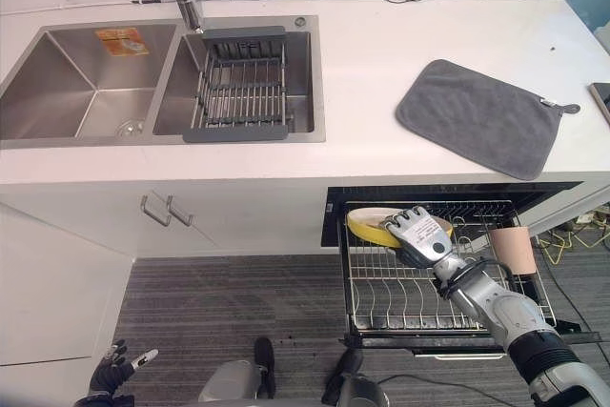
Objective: Place the dishes in the dishwasher.
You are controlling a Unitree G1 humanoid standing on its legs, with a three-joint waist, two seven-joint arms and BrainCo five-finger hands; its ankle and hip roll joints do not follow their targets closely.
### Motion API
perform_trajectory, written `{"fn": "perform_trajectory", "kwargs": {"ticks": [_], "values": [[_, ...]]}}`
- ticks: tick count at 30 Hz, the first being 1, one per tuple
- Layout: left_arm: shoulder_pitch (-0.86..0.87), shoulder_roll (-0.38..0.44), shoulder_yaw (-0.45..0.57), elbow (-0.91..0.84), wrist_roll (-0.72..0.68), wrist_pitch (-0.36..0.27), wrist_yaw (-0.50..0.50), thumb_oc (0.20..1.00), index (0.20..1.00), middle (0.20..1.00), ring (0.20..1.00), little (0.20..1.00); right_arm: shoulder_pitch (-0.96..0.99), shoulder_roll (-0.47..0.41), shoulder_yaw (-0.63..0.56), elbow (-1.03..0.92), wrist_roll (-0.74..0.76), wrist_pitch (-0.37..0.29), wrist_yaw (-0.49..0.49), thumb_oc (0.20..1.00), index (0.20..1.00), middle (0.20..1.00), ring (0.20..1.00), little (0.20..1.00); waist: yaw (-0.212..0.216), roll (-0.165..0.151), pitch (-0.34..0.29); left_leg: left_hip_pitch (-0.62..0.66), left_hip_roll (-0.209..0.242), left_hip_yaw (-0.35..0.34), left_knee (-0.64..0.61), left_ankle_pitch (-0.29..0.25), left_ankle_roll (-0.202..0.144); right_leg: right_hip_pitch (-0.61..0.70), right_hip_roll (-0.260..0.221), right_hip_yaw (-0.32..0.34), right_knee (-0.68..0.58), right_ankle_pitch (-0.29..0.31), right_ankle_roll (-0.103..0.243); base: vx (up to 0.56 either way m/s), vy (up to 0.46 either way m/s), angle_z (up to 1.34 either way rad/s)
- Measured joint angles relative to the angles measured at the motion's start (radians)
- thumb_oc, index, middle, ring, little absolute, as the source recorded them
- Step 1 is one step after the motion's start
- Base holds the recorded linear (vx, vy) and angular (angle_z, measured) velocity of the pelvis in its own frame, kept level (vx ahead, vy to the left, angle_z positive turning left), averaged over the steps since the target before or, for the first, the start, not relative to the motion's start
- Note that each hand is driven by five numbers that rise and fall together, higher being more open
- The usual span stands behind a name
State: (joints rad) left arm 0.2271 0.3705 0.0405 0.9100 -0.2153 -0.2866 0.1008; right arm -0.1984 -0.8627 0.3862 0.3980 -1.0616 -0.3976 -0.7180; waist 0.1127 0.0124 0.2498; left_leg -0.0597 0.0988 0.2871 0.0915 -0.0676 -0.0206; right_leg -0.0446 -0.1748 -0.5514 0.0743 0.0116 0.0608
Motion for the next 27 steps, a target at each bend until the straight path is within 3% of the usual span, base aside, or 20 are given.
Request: {"fn": "perform_trajectory", "kwargs": {"ticks": [8, 11, 16, 19, 27], "values": [[0.009, 0.0, 0.0, 0.0, -0.001, 0.002, -0.031, 1.0, 1.0, 1.0, 1.0, 1.0, -0.021, -0.048, 0.036, 0.034, 0.0, 0.039, 0.01, 0.2, 0.2, 0.2, 0.2, 0.2, 0.004, 0.007, 0.009, -0.015, -0.015, -0.004, 0.02, -0.009, 0.013, -0.018, -0.022, -0.007, 0.028, -0.004, 0.006, 0.0, 0.05, 0.04], [-0.001, 0.002, -0.004, -0.024, 0.0, 0.004, -0.056, 1.0, 1.0, 1.0, 1.0, 1.0, -0.03, -0.125, 0.035, 0.038, 0.0, 0.042, 0.025, 0.2, 0.2, 0.2, 0.2, 0.2, 0.003, 0.01, 0.032, -0.089, -0.012, -0.005, 0.121, -0.047, 0.029, -0.075, -0.056, -0.008, 0.113, -0.033, 0.006, -0.05, 0.06, 0.09], [-0.032, 0.029, -0.005, -0.029, -0.001, 0.009, -0.062, 1.0, 1.0, 1.0, 1.0, 1.0, -0.035, -0.129, 0.037, 0.104, 0.0, 0.042, 0.044, 0.2, 0.2, 0.2, 0.2, 0.2, -0.004, 0.004, 0.077, -0.16, -0.019, -0.018, 0.265, -0.124, 0.058, -0.141, -0.135, 0.001, 0.291, -0.102, 0.018, -0.01, 0.02, 0.11], [-0.034, 0.04, -0.005, -0.039, -0.002, 0.01, -0.061, 1.0, 1.0, 1.0, 1.0, 1.0, -0.031, -0.125, 0.039, 0.104, 0.0, 0.058, 0.048, 0.2, 0.2, 0.2, 0.2, 0.2, -0.006, 0.005, 0.084, -0.207, -0.027, -0.025, 0.326, -0.142, 0.072, -0.193, -0.172, 0.009, 0.368, -0.117, 0.017, 0.0, -0.015, 0.08], [-0.032, 0.072, -0.043, -0.052, -0.004, 0.021, -0.065, 1.0, 1.0, 1.0, 1.0, 1.0, -0.051, -0.087, 0.054, 0.209, 0.002, 0.085, 0.052, 0.2, 0.2, 0.2, 0.2, 0.2, 0.003, 0.013, 0.1, -0.254, -0.03, -0.028, 0.388, -0.154, 0.076, -0.243, -0.2, 0.024, 0.437, -0.152, 0.019, 0.01, -0.005, 0.01]]}}
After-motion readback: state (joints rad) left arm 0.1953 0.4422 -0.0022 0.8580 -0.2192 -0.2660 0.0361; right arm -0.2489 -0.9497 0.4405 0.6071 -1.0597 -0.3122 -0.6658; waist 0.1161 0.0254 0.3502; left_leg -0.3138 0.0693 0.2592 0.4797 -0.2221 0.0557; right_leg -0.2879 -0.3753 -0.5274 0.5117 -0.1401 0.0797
